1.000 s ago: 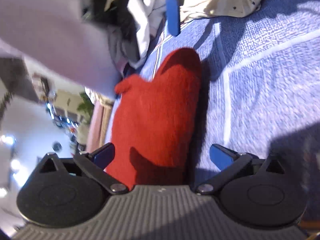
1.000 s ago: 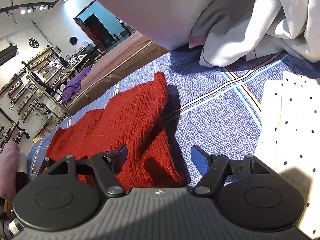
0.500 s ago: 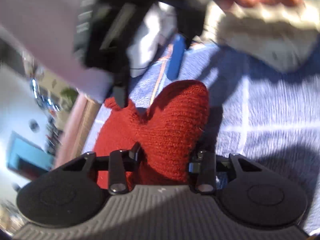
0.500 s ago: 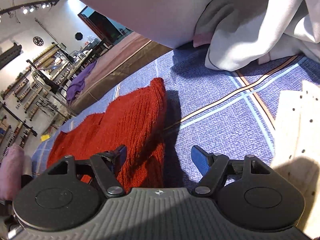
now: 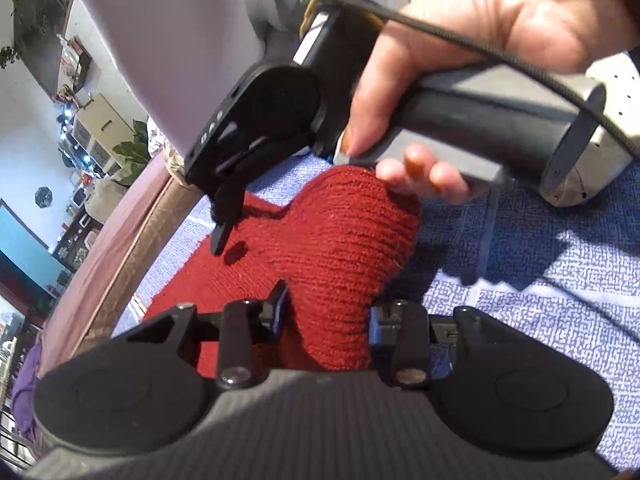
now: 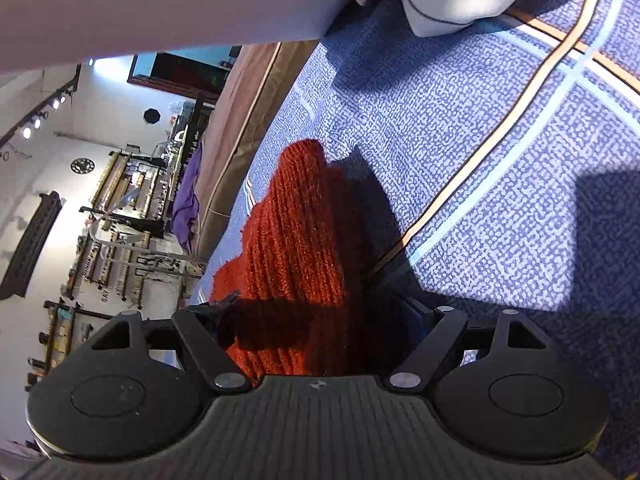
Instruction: Fold small clothes
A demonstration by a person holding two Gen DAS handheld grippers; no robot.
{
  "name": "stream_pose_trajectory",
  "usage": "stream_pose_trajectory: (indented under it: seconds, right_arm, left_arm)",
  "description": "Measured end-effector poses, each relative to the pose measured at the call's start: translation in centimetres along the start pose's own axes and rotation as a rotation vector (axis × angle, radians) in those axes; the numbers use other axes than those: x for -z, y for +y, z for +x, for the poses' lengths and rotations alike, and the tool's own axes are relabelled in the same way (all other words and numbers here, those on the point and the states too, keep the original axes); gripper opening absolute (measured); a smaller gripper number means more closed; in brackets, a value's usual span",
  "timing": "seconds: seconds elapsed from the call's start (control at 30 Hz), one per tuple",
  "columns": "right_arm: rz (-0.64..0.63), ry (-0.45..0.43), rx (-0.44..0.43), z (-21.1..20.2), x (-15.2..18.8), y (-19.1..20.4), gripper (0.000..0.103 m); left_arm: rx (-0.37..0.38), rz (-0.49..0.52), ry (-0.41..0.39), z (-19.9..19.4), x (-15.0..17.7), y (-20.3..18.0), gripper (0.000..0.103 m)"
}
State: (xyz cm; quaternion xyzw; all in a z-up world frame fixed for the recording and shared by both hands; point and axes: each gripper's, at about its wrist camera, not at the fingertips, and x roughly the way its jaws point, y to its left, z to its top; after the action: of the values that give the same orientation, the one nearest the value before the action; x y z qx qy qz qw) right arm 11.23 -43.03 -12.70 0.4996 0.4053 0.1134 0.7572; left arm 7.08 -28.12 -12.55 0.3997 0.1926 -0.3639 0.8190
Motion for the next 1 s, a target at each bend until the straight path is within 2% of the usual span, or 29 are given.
stream_pose_trajectory:
  seconds: [0.03, 0.07, 0.1, 0.23, 0.43, 0.6, 0.67, 0.77, 0.83, 0.87, 0.93, 1.0]
  right_arm:
    - [-0.019, 0.019, -0.003, 0.3, 0.0, 0.2, 0.103]
    - [-0.035, 0.030, -0.007, 0.4, 0.1, 0.3, 0.098]
    - [-0.045, 0.032, -0.007, 0.4, 0.0, 0.2, 0.074]
    - [-0.070, 0.049, -0.003, 0.2, 0.1, 0.4, 0.054]
    - [-0.070, 0.004, -0.029, -0.9, 0.6, 2.5, 0.046]
    - [-0.086, 0.014, -0.127, -1.2, 1.9, 7.4, 0.045]
    - [-0.132, 0.046, -0.165, -0.5, 2.9, 10.9, 0.044]
    - [-0.163, 0.084, -0.214, 2.0, 4.7, 15.9, 0.038]
    - [-0.175, 0.114, -0.261, 4.4, 6.0, 19.0, 0.025]
    - [-0.200, 0.135, -0.281, 6.0, 6.7, 20.7, 0.025]
    - [-0.341, 0.176, -0.223, 9.3, 8.8, 23.7, 0.025]
    - [-0.348, 0.220, -0.159, 13.0, 10.9, 24.3, 0.025]
  left_arm:
    - [0.008, -0.010, 0.000, -0.2, 0.2, 0.3, 0.037]
    - [0.017, -0.017, 0.002, -0.4, 0.3, 0.6, 0.037]
    - [0.032, -0.033, 0.007, -0.3, 0.5, 0.9, 0.037]
    - [0.097, -0.168, 0.017, 0.2, 0.9, 3.2, 0.037]
    - [0.093, -0.248, -0.025, -1.7, 0.9, 5.6, 0.037]
    - [0.130, -0.540, -0.092, -5.9, 3.2, 12.0, 0.037]
    - [0.102, -0.639, -0.130, -8.3, 4.9, 14.7, 0.037]
    - [0.038, -0.770, -0.177, -12.2, 8.4, 18.2, 0.038]
    - [-0.005, -0.856, -0.183, -14.0, 11.3, 20.6, 0.038]
    - [-0.033, -0.881, -0.171, -14.4, 12.7, 21.6, 0.040]
    - [-0.071, -0.955, -0.143, -15.0, 16.0, 23.6, 0.040]
    - [-0.069, -1.067, -0.113, -15.2, 19.6, 25.1, 0.040]
